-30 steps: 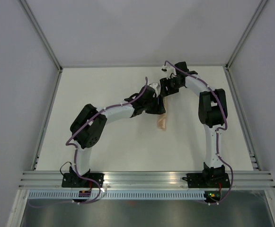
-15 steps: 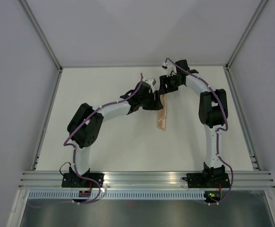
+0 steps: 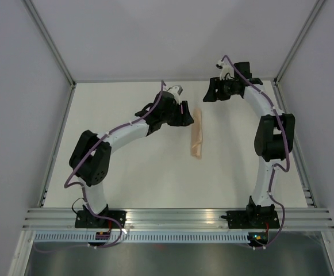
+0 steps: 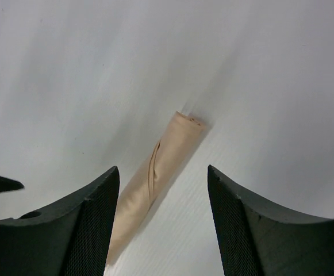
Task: Fold the napkin, place the utensils inside, and roll it up
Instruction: Reset both arms
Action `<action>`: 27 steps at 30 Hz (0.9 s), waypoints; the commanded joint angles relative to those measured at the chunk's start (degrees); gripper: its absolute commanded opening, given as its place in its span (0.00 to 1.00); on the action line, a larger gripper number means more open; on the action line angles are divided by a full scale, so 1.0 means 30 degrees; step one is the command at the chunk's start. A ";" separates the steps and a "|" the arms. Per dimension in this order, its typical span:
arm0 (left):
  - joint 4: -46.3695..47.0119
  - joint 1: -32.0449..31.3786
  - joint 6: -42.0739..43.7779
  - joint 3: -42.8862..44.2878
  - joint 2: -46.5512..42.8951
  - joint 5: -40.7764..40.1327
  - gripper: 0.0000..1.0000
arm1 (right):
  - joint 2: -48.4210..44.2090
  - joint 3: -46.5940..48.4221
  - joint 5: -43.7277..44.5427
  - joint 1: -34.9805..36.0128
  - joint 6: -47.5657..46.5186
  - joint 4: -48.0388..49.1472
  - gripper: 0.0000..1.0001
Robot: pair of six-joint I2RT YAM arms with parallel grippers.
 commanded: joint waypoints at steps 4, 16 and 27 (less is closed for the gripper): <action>-0.0824 0.0762 0.2323 -0.2056 -0.5512 -0.0156 0.64 | -0.7023 -0.3301 -0.2721 -0.3531 0.0988 0.0908 0.69; -0.1614 0.2170 0.3291 -0.6952 -1.3135 -0.0068 0.68 | -1.5933 -1.0307 -0.3426 -0.9453 -0.3522 -0.1263 0.73; -0.1586 0.2375 0.3467 -0.7217 -1.3986 0.0547 0.69 | -1.8045 -1.2771 -0.3749 -1.0656 -0.2734 0.0259 0.75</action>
